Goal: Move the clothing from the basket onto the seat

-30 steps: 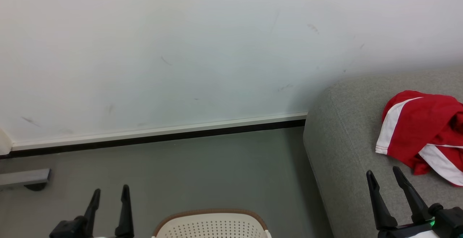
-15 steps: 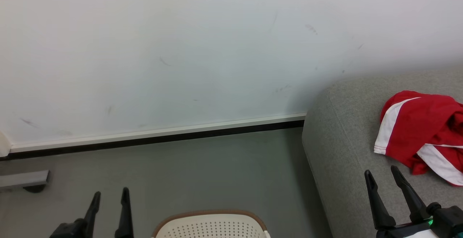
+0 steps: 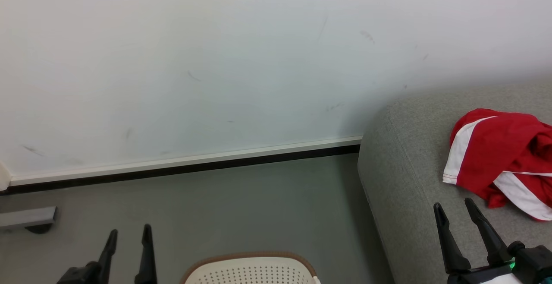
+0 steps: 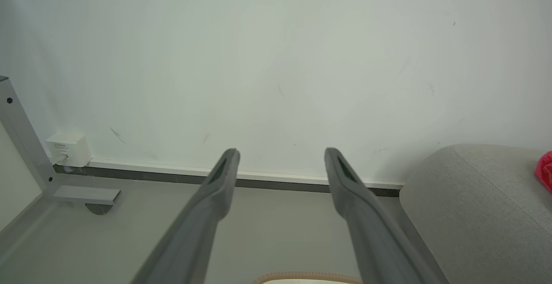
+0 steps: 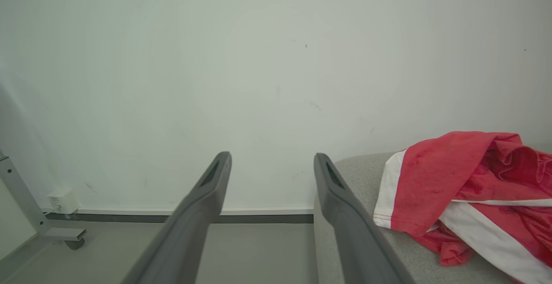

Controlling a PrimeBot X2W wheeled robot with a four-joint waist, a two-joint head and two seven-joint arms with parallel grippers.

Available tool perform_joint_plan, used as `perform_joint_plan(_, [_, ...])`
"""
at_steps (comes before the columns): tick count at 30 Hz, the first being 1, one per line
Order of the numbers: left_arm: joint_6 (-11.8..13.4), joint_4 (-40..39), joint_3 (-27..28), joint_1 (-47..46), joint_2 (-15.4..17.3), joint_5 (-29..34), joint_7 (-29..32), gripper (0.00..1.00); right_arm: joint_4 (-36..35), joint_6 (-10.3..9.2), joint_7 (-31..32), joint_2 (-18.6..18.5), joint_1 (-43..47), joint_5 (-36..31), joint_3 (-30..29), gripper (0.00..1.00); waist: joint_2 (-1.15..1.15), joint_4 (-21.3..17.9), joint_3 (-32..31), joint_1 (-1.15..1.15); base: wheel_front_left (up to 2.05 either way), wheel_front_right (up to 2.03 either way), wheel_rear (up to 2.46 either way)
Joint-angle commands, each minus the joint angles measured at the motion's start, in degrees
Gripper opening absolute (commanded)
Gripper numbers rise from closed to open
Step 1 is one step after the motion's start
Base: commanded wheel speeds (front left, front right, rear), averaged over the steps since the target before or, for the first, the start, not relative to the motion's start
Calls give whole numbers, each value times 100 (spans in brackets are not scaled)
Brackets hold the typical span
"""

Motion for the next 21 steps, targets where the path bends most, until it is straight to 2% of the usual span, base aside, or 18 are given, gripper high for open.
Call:
perform_joint_plan(1, [-9, 29, 20, -24, -11, 93, -4, 100, 27, -15, -15, -5, -30, 24, -13, 100, 0, -2, -3, 0, 0, 0, 0])
perform_joint_plan(2, [-24, 32, 30, -24, -13, 86, -4, 0, 29, -15, -15, -2, -34, 27, -17, 0, 0, -3, -6, 0, 0, 0, 0])
perform_joint_plan(6, [-9, 177, 22, 53, -77, -16, 23, 0, 143, 0, 21, 93, 124, 51, 27, 0, 0, -4, -6, 0, 0, 0, 0])
perform_joint_plan(21, [-108, 129, 74, -89, -72, -1639, 466, 0, 190, -2, 406, 209, 28, 1443, -279, 0, 0, 64, 21, 0, 0, 0, 0])
